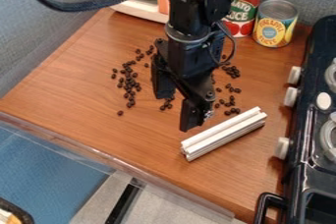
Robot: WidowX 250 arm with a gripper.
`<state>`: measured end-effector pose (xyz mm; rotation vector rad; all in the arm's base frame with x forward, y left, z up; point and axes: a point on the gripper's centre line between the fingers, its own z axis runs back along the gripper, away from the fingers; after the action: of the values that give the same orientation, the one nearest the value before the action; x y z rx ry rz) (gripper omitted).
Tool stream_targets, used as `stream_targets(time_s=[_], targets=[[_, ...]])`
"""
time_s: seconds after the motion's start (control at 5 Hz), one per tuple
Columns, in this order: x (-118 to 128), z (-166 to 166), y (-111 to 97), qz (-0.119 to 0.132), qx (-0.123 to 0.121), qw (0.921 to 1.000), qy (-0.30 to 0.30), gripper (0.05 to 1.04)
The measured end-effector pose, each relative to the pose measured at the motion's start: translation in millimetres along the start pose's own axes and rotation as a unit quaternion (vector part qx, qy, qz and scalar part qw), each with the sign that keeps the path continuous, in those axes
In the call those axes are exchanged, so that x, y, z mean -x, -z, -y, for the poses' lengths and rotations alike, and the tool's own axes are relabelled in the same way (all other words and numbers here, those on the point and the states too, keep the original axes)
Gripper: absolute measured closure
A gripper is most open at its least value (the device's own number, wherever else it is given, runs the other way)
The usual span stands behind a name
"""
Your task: Sweep into pile
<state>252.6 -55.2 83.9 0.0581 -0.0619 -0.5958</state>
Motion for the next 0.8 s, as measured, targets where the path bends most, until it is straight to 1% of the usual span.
stream_targets(time_s=[0.2,0.4,0.6,0.8], targets=[[2.8,1.6,6.6,-0.013,0.005,0.9999,-0.002,0.083],[0.8,3.0,12.9,-0.016,0.007,0.9998,-0.004,0.083],[-4.2,8.3,15.7,-0.014,0.008,0.9999,0.003,0.083],[-9.6,10.3,23.2,-0.013,0.008,0.9999,0.002,0.083]])
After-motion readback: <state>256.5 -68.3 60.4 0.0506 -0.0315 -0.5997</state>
